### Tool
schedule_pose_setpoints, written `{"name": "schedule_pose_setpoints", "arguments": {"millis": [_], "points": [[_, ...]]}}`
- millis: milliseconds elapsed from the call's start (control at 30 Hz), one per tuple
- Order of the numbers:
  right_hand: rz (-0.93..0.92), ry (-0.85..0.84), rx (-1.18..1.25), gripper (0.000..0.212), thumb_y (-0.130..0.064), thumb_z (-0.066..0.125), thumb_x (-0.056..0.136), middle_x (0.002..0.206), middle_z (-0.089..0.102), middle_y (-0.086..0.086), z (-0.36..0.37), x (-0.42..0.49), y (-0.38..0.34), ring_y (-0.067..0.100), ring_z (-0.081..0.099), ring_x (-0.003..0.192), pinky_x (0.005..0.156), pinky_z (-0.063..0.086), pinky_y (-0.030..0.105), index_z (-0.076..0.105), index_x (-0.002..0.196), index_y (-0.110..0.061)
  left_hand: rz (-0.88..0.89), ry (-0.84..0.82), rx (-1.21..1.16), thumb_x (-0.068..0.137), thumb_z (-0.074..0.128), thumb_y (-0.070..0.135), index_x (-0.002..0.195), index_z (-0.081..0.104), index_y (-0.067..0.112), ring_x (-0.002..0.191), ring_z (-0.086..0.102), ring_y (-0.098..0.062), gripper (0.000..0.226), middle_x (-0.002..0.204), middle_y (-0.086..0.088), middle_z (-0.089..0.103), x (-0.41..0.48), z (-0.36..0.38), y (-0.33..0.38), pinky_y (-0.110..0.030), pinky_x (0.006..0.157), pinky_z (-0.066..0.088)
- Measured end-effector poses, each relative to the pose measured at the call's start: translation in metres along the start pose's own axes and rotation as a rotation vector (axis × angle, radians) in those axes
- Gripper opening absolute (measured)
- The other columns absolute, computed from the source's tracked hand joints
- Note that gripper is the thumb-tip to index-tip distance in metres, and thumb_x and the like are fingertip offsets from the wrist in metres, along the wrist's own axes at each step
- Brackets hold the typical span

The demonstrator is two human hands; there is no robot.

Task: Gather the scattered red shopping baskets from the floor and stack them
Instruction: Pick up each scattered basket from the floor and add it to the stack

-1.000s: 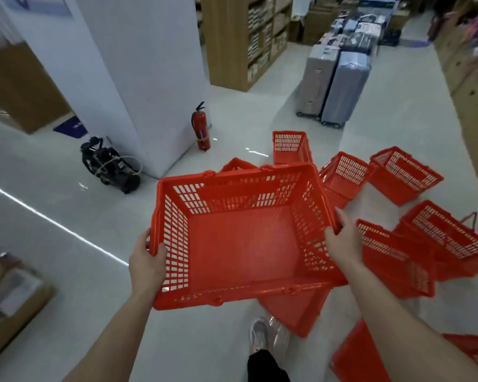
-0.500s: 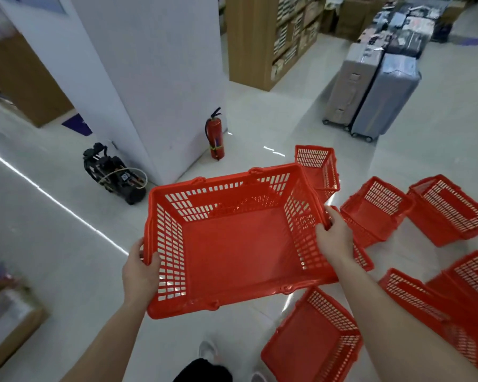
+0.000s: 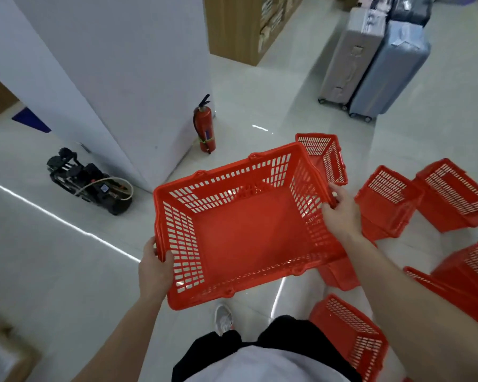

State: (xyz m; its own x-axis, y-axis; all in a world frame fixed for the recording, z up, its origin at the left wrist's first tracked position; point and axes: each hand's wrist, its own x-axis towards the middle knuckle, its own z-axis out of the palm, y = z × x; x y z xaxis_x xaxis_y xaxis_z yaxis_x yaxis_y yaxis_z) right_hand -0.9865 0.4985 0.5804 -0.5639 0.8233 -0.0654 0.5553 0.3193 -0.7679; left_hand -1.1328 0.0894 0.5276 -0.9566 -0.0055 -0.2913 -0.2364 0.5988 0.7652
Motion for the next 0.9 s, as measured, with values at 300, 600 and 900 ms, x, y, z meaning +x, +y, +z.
{"name": "schedule_pose_setpoints", "arguments": {"millis": [300,600,900], "points": [[-0.036,-0.092,-0.092,0.054,-0.023,0.06,0.083,0.12,0.066,-0.009,0.059,0.103,0.008,0.006,0.058,0.101,0.091,0.046,0.028,0.055,0.136,-0.029,-0.079,-0.033,0.042,0.095,0.061,0.036,0.138,0.044,0.032,0.071,0.064,0.001,0.046,0.099,0.017,0.06,0.07,0.049,0.007,-0.021,0.057,0.051],[-0.062,-0.248,-0.111,0.047,-0.014,0.063,0.083,0.115,0.067,-0.009,0.161,0.275,0.074,0.0,0.056,0.102,0.092,0.042,0.02,0.062,0.13,-0.021,-0.286,-0.013,0.073,0.095,0.061,0.041,0.139,0.04,0.031,0.076,0.065,-0.008,0.05,0.107,0.01,0.062,0.117,0.194,-0.02,-0.036,0.071,0.058],[-0.164,-0.398,-0.105,0.045,-0.017,0.064,0.079,0.103,0.064,-0.016,0.274,0.401,0.187,-0.007,0.058,0.093,0.082,0.038,0.001,0.067,0.124,-0.02,-0.445,0.067,0.01,0.092,0.066,0.026,0.139,0.039,0.033,0.088,0.066,-0.008,0.055,0.106,0.019,0.064,0.142,0.361,-0.072,-0.032,0.075,0.052]]}}
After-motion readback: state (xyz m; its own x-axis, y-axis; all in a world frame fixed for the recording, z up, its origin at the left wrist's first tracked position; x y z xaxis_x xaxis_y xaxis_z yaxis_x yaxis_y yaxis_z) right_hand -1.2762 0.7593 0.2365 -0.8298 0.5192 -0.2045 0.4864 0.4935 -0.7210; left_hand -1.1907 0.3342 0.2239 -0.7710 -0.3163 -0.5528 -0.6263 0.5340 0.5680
